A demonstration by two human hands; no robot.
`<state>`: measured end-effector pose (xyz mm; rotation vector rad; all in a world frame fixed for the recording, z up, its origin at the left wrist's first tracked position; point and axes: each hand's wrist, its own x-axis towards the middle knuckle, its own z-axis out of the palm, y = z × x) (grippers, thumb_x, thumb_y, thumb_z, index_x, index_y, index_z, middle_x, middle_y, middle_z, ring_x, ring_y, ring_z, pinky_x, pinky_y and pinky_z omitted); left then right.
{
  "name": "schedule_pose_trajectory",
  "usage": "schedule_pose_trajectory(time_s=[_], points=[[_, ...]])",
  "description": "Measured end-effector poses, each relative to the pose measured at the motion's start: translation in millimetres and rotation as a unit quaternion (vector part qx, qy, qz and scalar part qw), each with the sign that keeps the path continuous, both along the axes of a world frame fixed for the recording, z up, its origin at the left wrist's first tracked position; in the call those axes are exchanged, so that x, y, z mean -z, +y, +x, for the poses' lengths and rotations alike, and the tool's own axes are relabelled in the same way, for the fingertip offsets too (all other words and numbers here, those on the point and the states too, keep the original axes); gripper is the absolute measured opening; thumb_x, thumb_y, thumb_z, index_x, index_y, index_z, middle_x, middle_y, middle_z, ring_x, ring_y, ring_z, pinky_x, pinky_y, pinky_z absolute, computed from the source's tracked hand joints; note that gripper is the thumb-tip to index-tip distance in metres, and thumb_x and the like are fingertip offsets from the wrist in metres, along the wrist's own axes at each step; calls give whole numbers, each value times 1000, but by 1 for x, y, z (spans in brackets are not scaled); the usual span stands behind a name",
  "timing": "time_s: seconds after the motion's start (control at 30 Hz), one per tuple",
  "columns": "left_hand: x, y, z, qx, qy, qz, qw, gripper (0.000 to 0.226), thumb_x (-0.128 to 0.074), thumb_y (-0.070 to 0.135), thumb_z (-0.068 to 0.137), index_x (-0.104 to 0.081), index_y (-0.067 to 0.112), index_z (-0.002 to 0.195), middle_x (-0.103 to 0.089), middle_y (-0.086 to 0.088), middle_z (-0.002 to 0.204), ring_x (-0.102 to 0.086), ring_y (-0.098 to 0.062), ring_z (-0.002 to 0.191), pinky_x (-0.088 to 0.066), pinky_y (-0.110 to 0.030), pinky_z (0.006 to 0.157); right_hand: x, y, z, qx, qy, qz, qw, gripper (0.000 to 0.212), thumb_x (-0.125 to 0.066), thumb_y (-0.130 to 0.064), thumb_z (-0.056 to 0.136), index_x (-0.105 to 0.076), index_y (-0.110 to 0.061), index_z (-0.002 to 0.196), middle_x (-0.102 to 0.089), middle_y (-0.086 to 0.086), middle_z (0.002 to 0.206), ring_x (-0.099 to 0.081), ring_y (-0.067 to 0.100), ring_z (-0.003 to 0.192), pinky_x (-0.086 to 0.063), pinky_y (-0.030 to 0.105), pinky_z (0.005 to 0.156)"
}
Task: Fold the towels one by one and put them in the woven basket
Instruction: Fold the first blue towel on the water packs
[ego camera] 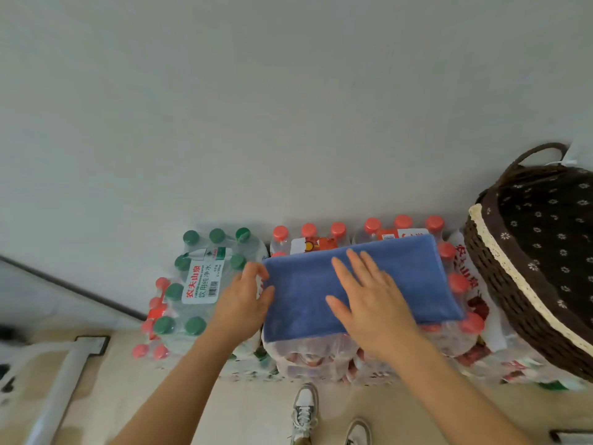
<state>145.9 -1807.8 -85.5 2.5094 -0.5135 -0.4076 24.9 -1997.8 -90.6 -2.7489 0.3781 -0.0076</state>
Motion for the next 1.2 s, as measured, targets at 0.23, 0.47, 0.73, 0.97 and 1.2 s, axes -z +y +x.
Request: schedule_pose_trajectory(time_s=[0.23, 0.47, 0.73, 0.97, 1.2], points=[[7, -14, 9, -89, 114, -104, 984, 19, -59, 13, 87, -45, 25, 92, -56, -6, 76, -52, -22, 67, -47, -41, 65, 22, 29, 36, -30, 107, -11, 994, 71, -17, -68, 91, 15, -39, 148, 18, -1, 159, 20, 31, 144, -5, 57, 115], [5, -13, 1, -83, 121, -165, 975, 36, -62, -3, 79, -62, 24, 103, -59, 12, 82, -57, -11, 72, -51, -28, 69, 33, 44, 40, -8, 104, -37, 994, 81, 15, -72, 69, 28, -39, 142, 26, 2, 157, 25, 34, 142, -2, 62, 111], [-11, 27, 27, -56, 92, -121, 987, 56, -60, -1, 76, -61, 25, 125, -69, -6, 106, -65, -20, 92, -52, -24, 77, 34, 83, 66, -36, 65, -26, 997, 86, 25, -75, 70, 19, -37, 147, 11, 0, 160, 15, 20, 146, 0, 54, 114], [-21, 128, 84, -104, 88, -88, 987, 62, -55, -4, 74, -58, 27, 128, -68, -8, 99, -64, -20, 83, -47, -20, 68, 8, 201, 118, -36, -10, 1, 999, 67, -30, -59, 87, -43, -21, 142, -43, 8, 148, -40, 25, 137, -45, 48, 93], [-24, 198, 134, -134, 152, -132, 970, 57, -55, -7, 73, -61, 25, 120, -65, 0, 77, -59, -12, 62, -52, -24, 59, 7, 301, 157, -82, 113, 1, 990, 110, -5, -88, 70, -20, -15, 151, -15, 16, 158, -10, 29, 147, -13, 59, 111]])
